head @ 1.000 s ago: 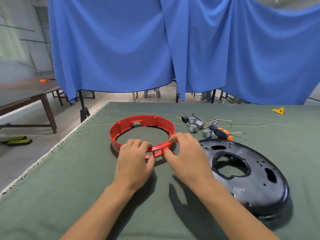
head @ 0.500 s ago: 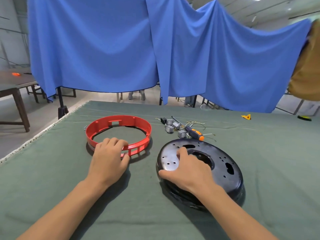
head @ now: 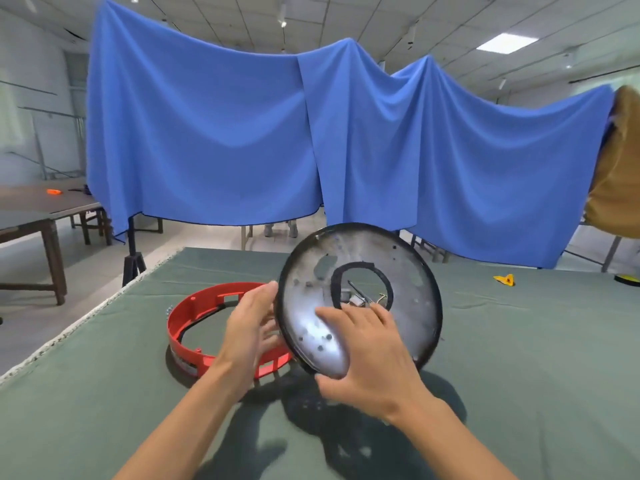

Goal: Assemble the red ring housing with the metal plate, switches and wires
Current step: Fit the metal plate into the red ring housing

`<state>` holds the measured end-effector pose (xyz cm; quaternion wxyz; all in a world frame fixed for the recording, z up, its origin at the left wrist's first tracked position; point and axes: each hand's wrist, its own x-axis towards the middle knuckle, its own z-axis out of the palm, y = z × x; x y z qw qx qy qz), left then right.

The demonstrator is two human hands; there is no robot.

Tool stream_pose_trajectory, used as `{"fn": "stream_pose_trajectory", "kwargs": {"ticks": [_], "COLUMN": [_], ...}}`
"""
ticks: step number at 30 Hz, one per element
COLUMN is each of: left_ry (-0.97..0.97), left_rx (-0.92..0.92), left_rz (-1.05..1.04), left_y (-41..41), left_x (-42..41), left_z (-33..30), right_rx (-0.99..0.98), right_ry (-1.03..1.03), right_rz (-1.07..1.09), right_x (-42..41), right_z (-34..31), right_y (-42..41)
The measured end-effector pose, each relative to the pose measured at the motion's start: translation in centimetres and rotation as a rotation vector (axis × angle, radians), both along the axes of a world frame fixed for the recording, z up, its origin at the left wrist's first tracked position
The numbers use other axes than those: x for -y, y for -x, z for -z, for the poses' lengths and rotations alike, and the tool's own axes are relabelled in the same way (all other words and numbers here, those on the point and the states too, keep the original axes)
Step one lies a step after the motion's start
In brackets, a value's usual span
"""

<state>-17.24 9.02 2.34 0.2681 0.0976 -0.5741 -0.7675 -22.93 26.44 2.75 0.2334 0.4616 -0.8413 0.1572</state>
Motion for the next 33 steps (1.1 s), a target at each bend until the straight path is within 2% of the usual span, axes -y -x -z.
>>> {"fn": "stream_pose_trajectory", "kwargs": {"ticks": [2, 5, 10, 14, 19, 22, 25, 29, 31, 33], "left_ry": [-0.098, -0.095, -0.165, -0.276, -0.35, -0.426, -0.337, -0.276, -0.237, -0.178], "left_rx": [-0.038, -0.028, -0.032, 0.003, -0.008, -0.074, -0.062, -0.021, -0.016, -0.011], "left_rz": [0.069, 0.119, 0.098, 0.098, 0.278, 0.267, 0.281, 0.33, 0.342, 0.346], "left_y": [0.4, 1.0, 0.7, 0.3, -0.2, -0.6, -1.3, -1.7, -1.7, -1.7], "left_x": [0.2, 0.6, 0.1, -0.4, -0.9, -0.5, -0.3, -0.6, -0.9, -1.0], "left_z": [0.3, 0.9, 0.5, -0.1, -0.3, -0.2, 0.3, 0.8, 0.9, 0.9], "right_rx": [-0.037, -0.026, 0.006, -0.097, -0.143, -0.054, 0.157, 0.471, 0.582, 0.783], "right_ry": [-0.012, 0.012, 0.128, 0.198, 0.376, 0.569, 0.783, 1.34, 1.61, 1.817], "right_rz": [-0.022, -0.046, -0.075, -0.073, -0.06, -0.055, -0.073, -0.189, -0.175, -0.13], "right_x": [0.4, 0.9, 1.3, 1.2, 0.9, 0.1, -0.9, -1.4, -2.2, -3.4], "right_z": [1.1, 2.3, 3.2, 3.1, 3.6, 3.1, 3.2, 2.6, 1.7, 1.0], "right_y": [0.5, 1.5, 2.3, 2.4, 2.0, 2.2, 2.2, 2.3, 2.9, 3.9]}}
